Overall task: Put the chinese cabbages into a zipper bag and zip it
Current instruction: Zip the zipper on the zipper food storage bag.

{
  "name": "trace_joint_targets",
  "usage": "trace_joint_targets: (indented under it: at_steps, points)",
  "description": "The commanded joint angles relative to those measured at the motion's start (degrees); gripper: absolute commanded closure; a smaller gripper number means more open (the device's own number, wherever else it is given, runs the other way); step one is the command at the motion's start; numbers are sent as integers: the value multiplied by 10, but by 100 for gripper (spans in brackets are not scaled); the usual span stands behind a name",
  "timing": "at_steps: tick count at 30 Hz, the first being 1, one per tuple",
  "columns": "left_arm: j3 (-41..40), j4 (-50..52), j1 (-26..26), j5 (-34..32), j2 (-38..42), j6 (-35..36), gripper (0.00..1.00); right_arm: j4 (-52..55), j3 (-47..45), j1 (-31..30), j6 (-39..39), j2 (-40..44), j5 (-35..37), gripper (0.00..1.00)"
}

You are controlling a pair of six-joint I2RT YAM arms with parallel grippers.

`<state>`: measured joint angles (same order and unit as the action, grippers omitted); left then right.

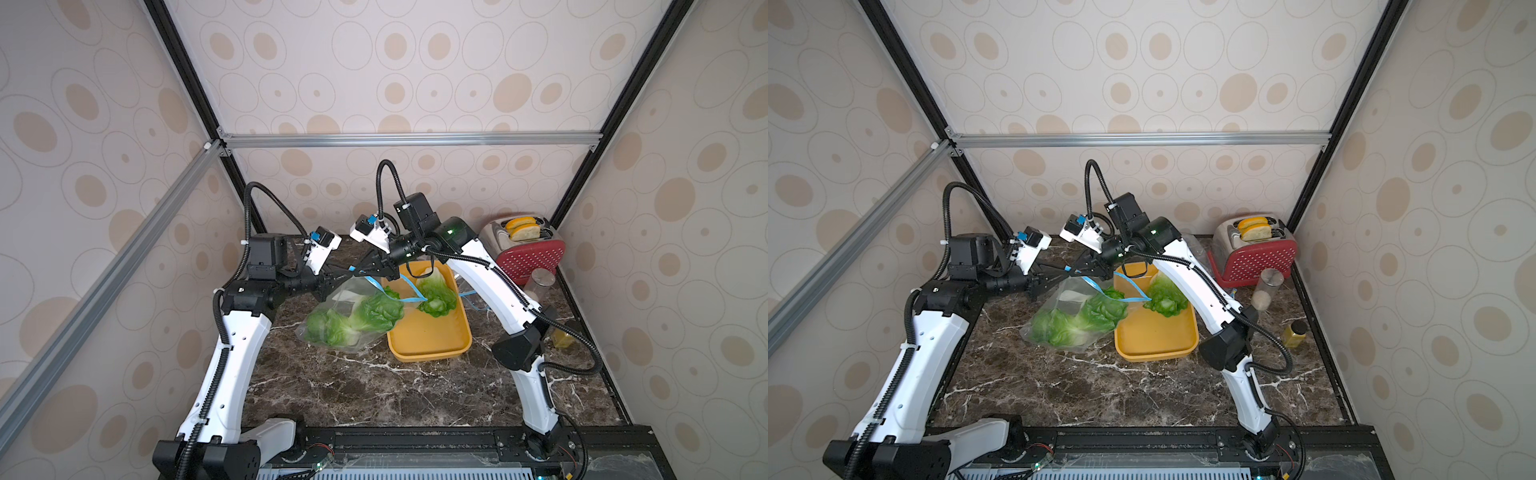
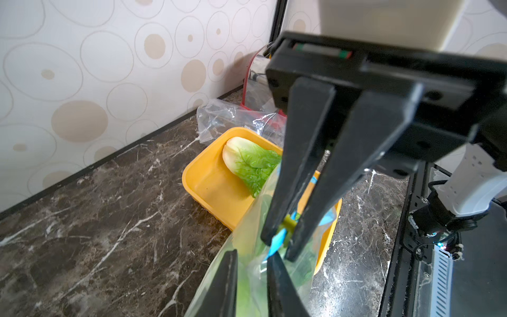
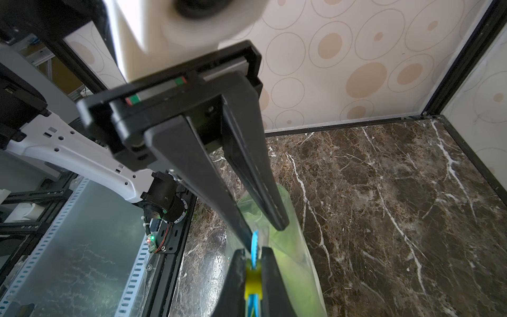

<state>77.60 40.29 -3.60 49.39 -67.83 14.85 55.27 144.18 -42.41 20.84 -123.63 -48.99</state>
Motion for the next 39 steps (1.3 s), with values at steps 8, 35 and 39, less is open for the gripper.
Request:
trace_joint_targets:
  at_steps: [8, 35, 39]
  points:
    - [33, 58, 3, 77, -17, 59, 80, 7, -10, -1, 10, 29, -4, 100]
    - [19, 1, 3, 71, -18, 18, 100, -13, -64, 10, -1, 48, 6, 90]
    - [19, 3, 3, 67, -15, 19, 100, -11, -65, 13, 0, 50, 7, 85]
